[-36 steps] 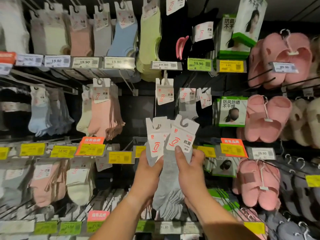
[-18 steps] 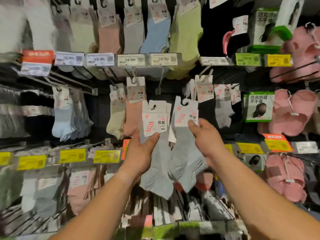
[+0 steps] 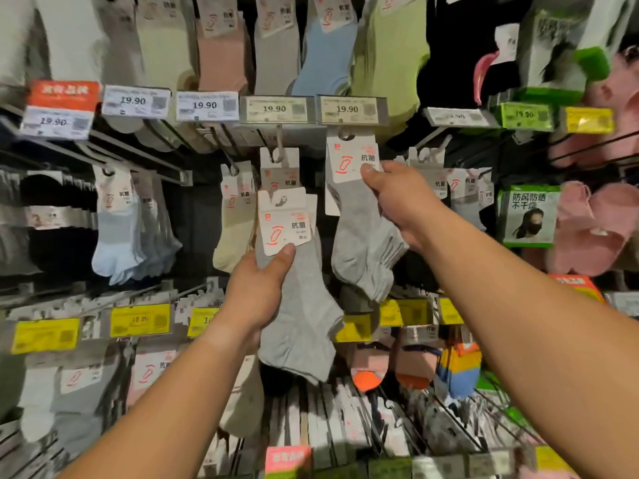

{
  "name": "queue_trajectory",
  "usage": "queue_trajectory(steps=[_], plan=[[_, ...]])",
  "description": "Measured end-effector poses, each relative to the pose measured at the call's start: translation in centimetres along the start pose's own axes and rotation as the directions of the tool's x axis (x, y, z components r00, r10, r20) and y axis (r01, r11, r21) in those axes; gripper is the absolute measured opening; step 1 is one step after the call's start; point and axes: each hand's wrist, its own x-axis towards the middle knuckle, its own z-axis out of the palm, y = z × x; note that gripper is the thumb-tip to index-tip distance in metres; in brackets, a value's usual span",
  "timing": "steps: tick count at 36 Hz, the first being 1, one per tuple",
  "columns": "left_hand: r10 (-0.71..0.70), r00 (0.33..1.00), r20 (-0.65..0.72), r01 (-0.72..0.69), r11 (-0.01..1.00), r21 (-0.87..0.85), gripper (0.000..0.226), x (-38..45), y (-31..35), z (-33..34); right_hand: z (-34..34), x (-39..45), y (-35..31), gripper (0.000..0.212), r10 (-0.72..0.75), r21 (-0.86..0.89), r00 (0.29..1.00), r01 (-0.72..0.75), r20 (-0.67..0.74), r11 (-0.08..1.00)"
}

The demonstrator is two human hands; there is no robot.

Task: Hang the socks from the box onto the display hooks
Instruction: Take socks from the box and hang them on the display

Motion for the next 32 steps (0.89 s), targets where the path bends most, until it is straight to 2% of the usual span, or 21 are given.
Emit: queue_trajectory(steps=[6, 11, 18, 23, 25, 27, 29, 30, 32], plan=[[-0.016, 0.999, 0.040, 0.018, 0.998, -0.062, 0.027, 0.5, 0.5, 0.5, 0.4, 1.8, -0.4, 0.016, -0.027, -0.022, 0.999, 0.027, -0.022, 0.999], [-0.050, 0.997, 0.053, 0.056, 0.993, -0.103, 0.025, 1.1, 0.4, 0.5, 0.6, 3.4, -0.3, 0.015, 0.048, -0.106, 0.996, -0.055, -0.071, 0.993], [-0.107, 0.994, 0.018, 0.109, 0.981, -0.160, 0.015, 1.4, 0.2, 0.1, 1.2, 6.9, 2.0, 0.031, 0.088, -0.400, 0.983, -0.145, -0.159, 0.905], [-0.117, 0.993, 0.004, 0.116, 0.980, -0.162, 0.019, 1.4, 0.4, 0.3, 2.0, 8.1, 4.9, 0.045, 0.176, -0.483, 0.968, -0.242, -0.178, 0.841], [-0.104, 0.995, 0.009, 0.104, 0.981, -0.161, 0.021, 1.5, 0.6, 0.5, 2.1, 7.8, 5.2, 0.051, 0.136, -0.566, 0.969, -0.233, -0.208, 0.791], [-0.091, 0.996, 0.012, 0.092, 0.980, -0.176, 0.023, 1.6, 0.5, 0.7, 2.1, 6.2, 4.8, 0.048, -0.054, -0.651, 0.967, -0.125, -0.248, 0.749], [-0.077, 0.997, 0.020, 0.080, 0.977, -0.195, 0.025, 1.6, 0.5, 1.0, 2.3, 3.3, 4.7, 0.030, -0.207, -0.585, 0.952, 0.037, -0.227, 0.810], [-0.064, 0.998, 0.022, 0.067, 0.977, -0.201, 0.025, 1.5, 0.6, 1.2, 2.6, 1.5, 4.8, 0.029, -0.189, -0.507, 0.965, 0.072, -0.182, 0.859], [-0.017, 1.000, 0.014, 0.020, 0.979, -0.203, 0.021, 1.4, 0.6, 1.7, 3.3, -1.5, 5.4, 0.042, -0.024, -0.357, 0.999, 0.009, -0.037, 0.934]])
